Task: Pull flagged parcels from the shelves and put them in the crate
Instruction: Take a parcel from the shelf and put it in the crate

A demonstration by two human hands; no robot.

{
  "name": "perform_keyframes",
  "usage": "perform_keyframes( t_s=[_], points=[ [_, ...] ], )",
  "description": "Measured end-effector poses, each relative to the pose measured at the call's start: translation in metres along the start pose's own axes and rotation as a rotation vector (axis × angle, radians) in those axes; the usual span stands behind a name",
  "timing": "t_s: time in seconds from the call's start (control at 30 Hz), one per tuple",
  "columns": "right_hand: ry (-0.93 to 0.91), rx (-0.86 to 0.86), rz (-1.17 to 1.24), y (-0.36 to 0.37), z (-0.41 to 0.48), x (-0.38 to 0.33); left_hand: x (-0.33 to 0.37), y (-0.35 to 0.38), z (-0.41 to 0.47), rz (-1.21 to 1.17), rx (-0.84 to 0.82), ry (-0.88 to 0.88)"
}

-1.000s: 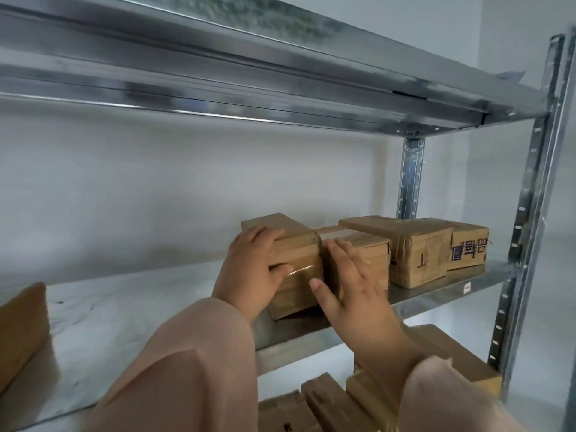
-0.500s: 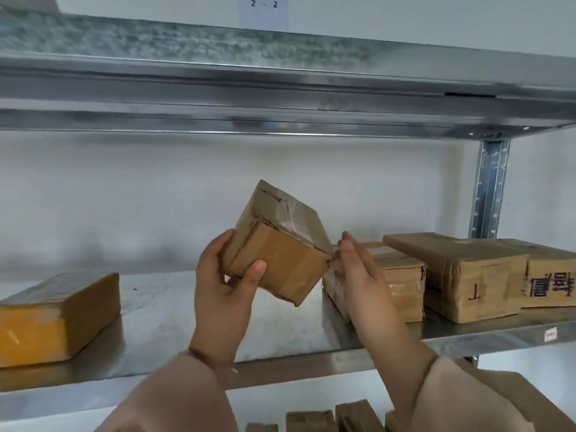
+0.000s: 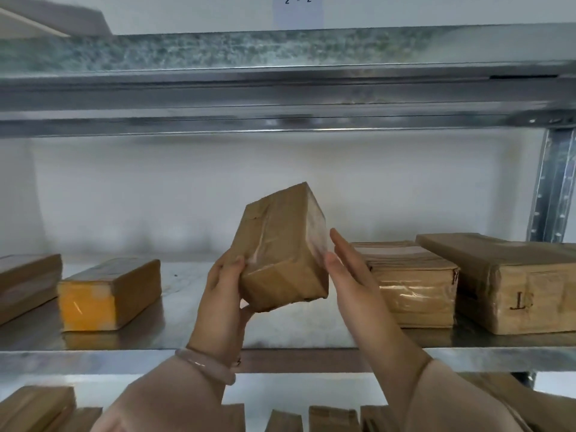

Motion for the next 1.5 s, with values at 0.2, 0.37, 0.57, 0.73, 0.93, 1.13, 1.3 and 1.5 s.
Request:
perform_keyframes(
  t_s=[0.2,0.37,0.57,0.73,0.93,1.13,1.3,1.5],
  points=[
    [0.162,-0.041,0.13,0.017,0.012,0.018,-0.003,-0.01,0.005,0.095,0.006,-0.017],
    [0.113,-0.048,-0.069,0.036,0.018,0.013,0.014,-0.021,0.005,0.624,0.014,0.264],
    [0.13,-0.135,-0.178,0.068,0.029,0.013,0.023,-0.03,0.014,0.78,-0.069,0.286],
    [0.173,-0.245,-0.276,0.075,0.027,0.028,0.013,-0.052,0.025,0.889,0.078,0.207],
    [-0.005,-0.252,-0.4,0.048,0.017,0.014,0.025,-0.039,0.017,0.858,0.077,0.342],
    [-0.344,0.031,-0.544,-0.03,0.017,-0.039,0.064,0.018,-0.01,1.039,0.216,0.849],
    [-0.358,0.225,-0.66,-0.095,0.007,-0.051,0.031,0.097,-0.026,0.916,-0.09,0.813],
    [-0.297,0.297,-0.683,-0.13,-0.016,-0.049,-0.033,0.163,-0.004,0.979,-0.363,0.389]
  ],
)
Point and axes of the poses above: each hand's wrist, its own z-axis towards the middle knuckle, its own y-axis out of the palm, x = y × z, the point moved 4 cm from there along z, towards the middle knuckle, and after that the axes turned 10 degrees about z, right-handed, at the moved point
